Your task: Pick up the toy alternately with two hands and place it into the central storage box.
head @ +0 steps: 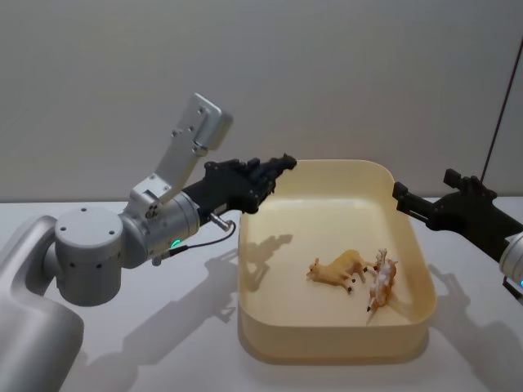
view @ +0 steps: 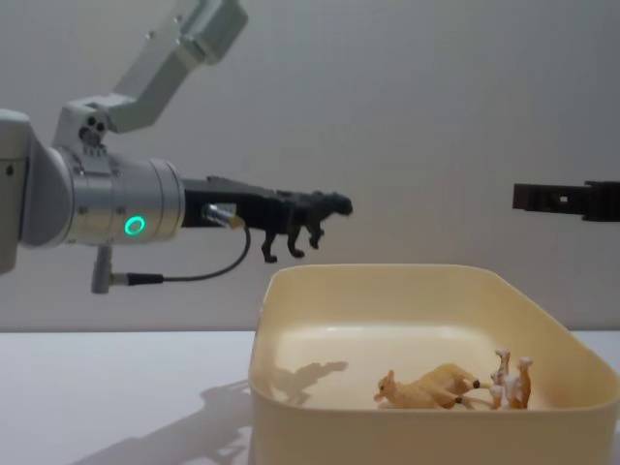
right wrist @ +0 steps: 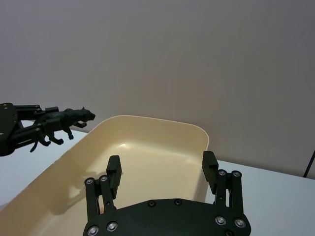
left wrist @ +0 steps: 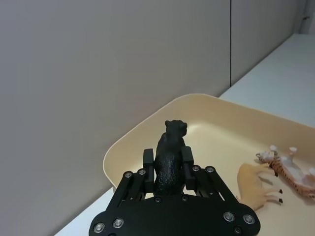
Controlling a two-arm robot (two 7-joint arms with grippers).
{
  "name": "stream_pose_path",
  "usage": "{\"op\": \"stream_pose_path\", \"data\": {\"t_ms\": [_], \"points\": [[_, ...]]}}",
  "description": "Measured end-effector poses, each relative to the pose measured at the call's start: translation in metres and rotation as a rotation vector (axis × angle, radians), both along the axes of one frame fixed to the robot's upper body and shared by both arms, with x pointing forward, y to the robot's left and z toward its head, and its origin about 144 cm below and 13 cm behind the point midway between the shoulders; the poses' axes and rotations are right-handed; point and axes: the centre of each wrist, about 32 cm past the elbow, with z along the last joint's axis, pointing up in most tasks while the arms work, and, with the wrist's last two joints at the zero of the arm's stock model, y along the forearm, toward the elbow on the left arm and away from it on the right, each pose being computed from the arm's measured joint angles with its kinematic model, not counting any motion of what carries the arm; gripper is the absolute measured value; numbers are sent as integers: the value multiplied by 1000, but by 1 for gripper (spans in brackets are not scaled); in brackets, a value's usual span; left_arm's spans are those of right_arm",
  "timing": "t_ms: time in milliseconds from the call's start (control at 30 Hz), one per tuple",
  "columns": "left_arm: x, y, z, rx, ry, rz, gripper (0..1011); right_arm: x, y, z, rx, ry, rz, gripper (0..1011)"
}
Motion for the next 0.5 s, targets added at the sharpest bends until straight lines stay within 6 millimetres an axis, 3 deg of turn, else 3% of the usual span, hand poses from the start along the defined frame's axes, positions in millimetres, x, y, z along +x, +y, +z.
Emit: {"op": "stream_pose_path", "data": {"t_ms": [200,500], "points": [[3,0,-3,52,5,-19,334,0,0,0,0,0,0,1001],[6,0,-7,87,7,-32,586,0,0,0,0,0,0,1001]]}}
